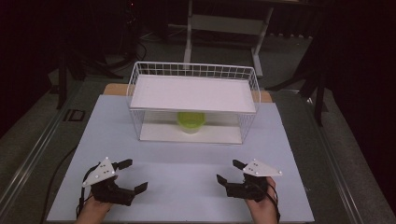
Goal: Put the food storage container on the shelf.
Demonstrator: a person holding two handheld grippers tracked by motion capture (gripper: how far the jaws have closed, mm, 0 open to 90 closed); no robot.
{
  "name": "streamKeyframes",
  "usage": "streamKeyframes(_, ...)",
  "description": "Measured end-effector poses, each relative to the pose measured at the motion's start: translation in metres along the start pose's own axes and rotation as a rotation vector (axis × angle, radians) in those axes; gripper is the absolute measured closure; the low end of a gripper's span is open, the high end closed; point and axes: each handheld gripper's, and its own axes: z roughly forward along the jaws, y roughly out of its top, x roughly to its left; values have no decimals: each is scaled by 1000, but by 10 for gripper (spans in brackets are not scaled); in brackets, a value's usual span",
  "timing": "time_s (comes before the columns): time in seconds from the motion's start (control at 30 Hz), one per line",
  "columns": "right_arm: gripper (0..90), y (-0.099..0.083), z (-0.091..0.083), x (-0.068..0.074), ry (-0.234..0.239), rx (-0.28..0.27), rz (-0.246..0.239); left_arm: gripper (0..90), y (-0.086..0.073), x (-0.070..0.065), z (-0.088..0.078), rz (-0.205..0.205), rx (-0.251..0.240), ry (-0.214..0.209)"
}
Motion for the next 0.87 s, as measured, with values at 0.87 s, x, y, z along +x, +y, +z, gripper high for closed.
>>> streamKeyframes(0.87, 191, -8, 13, 0, 13, 9, -53, 5, -7, 0, 5, 10, -23, 9)
